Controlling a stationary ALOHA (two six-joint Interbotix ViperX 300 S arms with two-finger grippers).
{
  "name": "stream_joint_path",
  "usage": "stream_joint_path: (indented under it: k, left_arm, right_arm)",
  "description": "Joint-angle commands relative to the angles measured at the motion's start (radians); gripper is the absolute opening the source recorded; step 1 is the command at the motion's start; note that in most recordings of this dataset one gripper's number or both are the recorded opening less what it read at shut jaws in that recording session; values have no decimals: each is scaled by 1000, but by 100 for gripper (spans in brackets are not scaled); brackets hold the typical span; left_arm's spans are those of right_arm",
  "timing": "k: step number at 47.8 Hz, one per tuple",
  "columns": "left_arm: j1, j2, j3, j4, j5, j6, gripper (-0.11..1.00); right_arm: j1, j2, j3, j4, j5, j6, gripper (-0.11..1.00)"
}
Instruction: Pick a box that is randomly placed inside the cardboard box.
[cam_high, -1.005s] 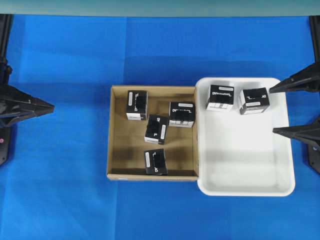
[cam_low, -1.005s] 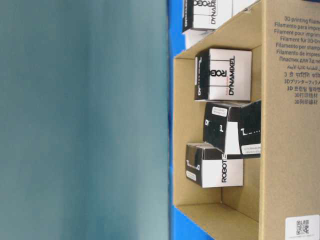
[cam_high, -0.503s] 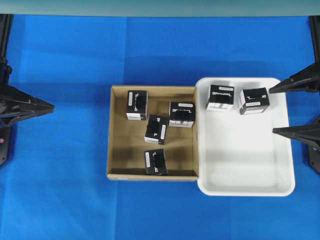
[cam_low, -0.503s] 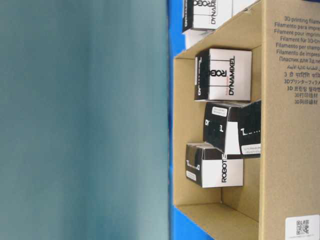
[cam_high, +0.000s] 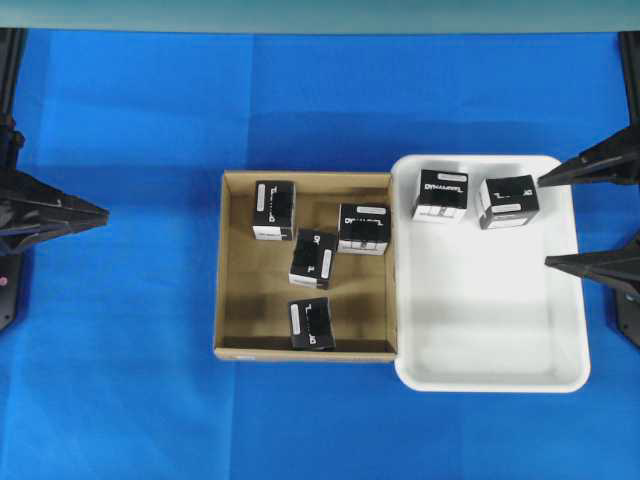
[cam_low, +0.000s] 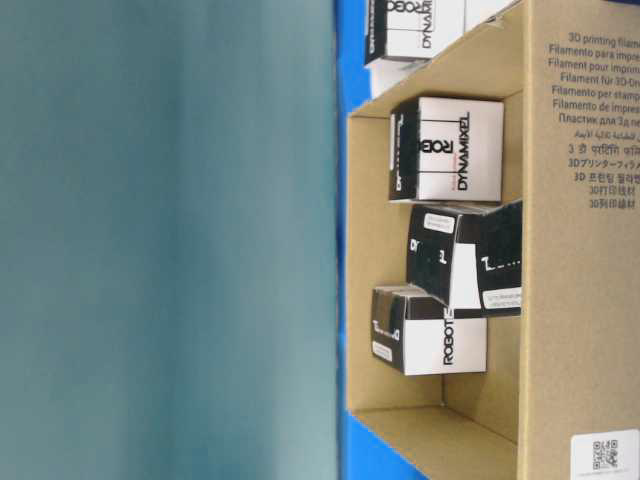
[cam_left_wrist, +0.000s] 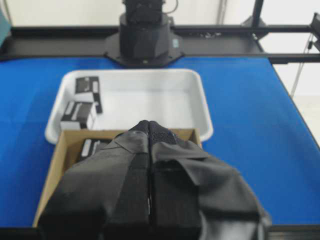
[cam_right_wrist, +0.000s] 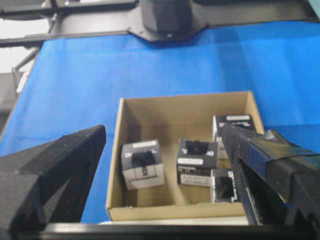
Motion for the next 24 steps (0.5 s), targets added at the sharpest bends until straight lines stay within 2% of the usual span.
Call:
stream_joint_path:
  k: [1, 24]
  left_arm:
    - [-2, 6, -23, 2, -6, -2, -7]
    - [-2, 2, -20, 3, -6, -11, -7]
  right_arm:
    - [2, 3, -8, 2, -11, 2, 98]
    - [2, 3, -8, 2, -11, 2, 98]
